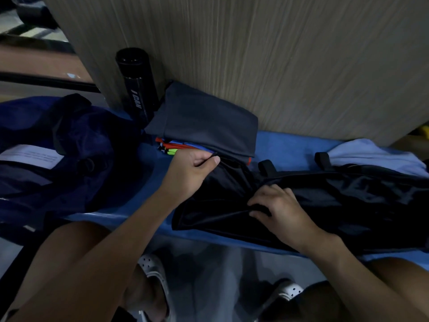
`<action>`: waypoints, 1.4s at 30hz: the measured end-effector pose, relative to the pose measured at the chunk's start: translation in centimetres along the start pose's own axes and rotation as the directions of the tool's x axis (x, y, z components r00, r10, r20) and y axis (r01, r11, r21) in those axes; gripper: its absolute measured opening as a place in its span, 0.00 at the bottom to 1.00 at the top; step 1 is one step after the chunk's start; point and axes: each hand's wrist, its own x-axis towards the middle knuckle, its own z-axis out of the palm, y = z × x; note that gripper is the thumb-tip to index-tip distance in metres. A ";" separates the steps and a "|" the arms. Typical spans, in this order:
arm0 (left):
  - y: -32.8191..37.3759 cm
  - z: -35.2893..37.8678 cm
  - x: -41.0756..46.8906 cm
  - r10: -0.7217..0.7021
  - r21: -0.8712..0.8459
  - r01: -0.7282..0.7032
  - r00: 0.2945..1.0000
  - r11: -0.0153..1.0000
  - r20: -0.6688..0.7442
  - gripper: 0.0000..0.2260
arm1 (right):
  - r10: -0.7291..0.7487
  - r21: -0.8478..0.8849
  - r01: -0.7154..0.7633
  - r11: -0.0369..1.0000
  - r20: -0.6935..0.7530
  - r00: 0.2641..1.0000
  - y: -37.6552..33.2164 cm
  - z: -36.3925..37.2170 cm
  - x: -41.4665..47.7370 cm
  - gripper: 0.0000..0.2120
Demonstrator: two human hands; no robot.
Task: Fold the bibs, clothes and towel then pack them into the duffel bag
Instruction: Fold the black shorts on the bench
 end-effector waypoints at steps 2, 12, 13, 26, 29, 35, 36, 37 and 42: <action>-0.1 0.1 -0.1 0.019 0.003 -0.019 1.000 1.000 -0.006 0.10 | -0.016 0.026 0.019 0.999 -0.101 0.995 -0.2 -0.2 -0.1 0.04; -0.4 -0.3 0.3 0.037 0.009 -0.037 0.999 0.999 -0.024 0.16 | 0.046 0.170 -0.009 0.985 -0.220 0.974 -0.3 -1.6 -0.5 0.10; -0.3 -0.2 0.3 0.028 0.001 -0.027 0.999 1.000 -0.030 0.12 | 0.055 0.182 -0.013 0.983 -0.227 0.972 -0.4 -1.7 -0.5 0.12; 0.5 -0.3 -0.6 0.048 0.034 -0.054 0.986 0.998 0.159 0.10 | -0.078 0.142 0.143 0.979 -0.387 0.919 -2.1 -1.6 1.1 0.06; -0.6 -0.8 -0.1 0.055 0.139 -0.069 0.994 0.988 0.099 0.12 | -0.155 0.046 0.167 0.985 -0.202 0.967 -1.7 -2.3 -0.2 0.09; -0.9 -0.9 -0.1 0.068 0.182 -0.077 0.996 0.980 0.054 0.07 | -0.141 -0.031 0.146 0.989 0.132 0.981 -2.1 -3.2 -1.1 0.14; -0.9 -0.9 -0.1 0.074 0.185 -0.081 0.996 0.979 0.043 0.05 | -0.133 -0.028 0.138 0.990 0.145 0.980 -2.2 -3.1 -1.1 0.14; -0.9 -0.9 -0.2 0.080 0.173 -0.085 0.996 0.981 0.035 0.04 | -0.125 -0.010 0.127 0.992 0.137 0.983 -2.3 -2.8 -1.0 0.14; -0.3 -0.6 -0.6 0.078 0.037 -0.082 0.992 0.996 0.096 0.06 | -0.055 0.038 0.064 0.997 -0.202 0.978 -2.0 -2.0 0.2 0.12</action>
